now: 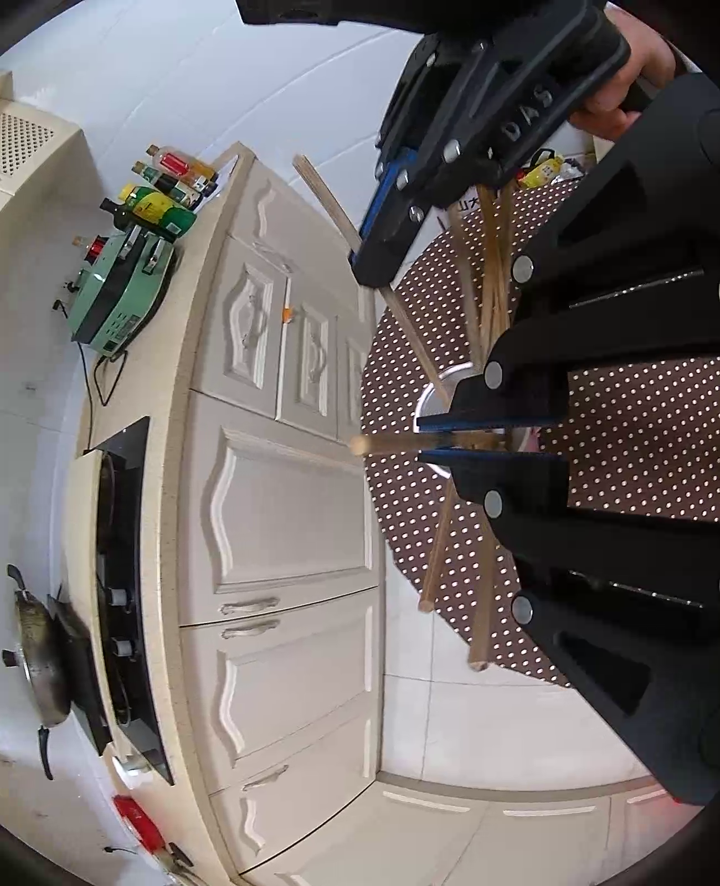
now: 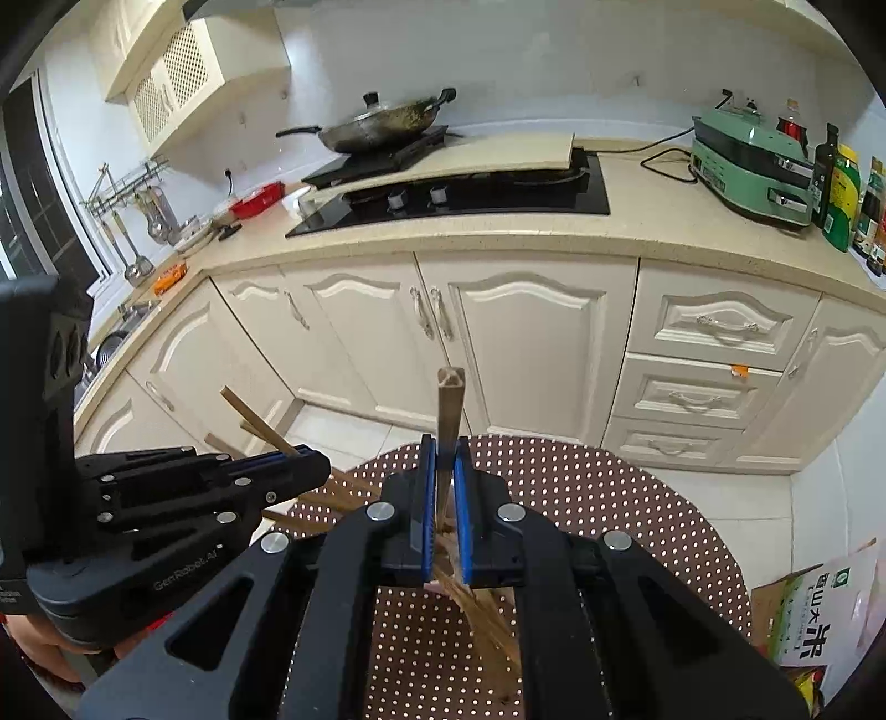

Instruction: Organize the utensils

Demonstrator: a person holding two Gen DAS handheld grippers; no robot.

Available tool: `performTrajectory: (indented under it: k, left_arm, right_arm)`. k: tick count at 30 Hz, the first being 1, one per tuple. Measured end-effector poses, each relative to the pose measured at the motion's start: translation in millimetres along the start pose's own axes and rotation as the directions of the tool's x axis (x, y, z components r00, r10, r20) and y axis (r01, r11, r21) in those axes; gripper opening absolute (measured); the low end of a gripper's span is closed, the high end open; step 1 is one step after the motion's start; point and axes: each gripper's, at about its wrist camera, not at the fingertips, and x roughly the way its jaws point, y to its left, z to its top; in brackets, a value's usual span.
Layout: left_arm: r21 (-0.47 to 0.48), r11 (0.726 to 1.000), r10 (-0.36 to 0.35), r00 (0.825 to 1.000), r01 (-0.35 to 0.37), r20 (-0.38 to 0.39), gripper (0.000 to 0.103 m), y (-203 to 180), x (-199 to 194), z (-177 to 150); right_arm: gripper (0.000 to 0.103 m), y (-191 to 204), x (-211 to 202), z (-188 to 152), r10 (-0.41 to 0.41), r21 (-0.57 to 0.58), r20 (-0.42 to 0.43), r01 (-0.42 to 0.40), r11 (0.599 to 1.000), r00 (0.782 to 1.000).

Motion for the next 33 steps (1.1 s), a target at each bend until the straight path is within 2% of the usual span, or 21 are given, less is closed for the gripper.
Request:
performTrajectory:
  k: [10,16,24,28,33]
  left_arm:
    - [0.011,1.0,-0.002,1.0,0.002,0.008,0.007,-1.6,-13.6,-6.7]
    - [0.004,1.0,0.002,1.0,-0.002,0.026,0.007,-2.6,-26.4,-12.9]
    - [-0.003,1.0,0.019,0.998,-0.018,0.063,0.007,-1.5,-53.7,-26.1]
    - [-0.005,1.0,0.021,0.997,-0.021,0.08,0.007,-3.9,-71.7,-37.2]
    - [0.008,1.0,0.019,0.993,-0.02,0.114,0.007,-10.0,-101.4,-54.3]
  right_arm:
    - [0.005,7.8,13.4,-15.2,-0.005,-0.024,-0.059,0.004,1.0,0.998]
    - [0.008,9.0,9.4,-20.4,0.007,0.001,-0.079,-0.007,1.0,0.997]
    - [0.009,19.1,-21.0,-27.1,0.003,0.019,-0.039,-0.002,1.0,0.999]
    - [0.016,24.8,-40.4,-33.0,-0.001,0.031,-0.013,0.001,1.0,1.0]
    - [0.018,37.5,-72.2,-43.2,-0.009,0.032,0.03,0.008,0.999,1.0]
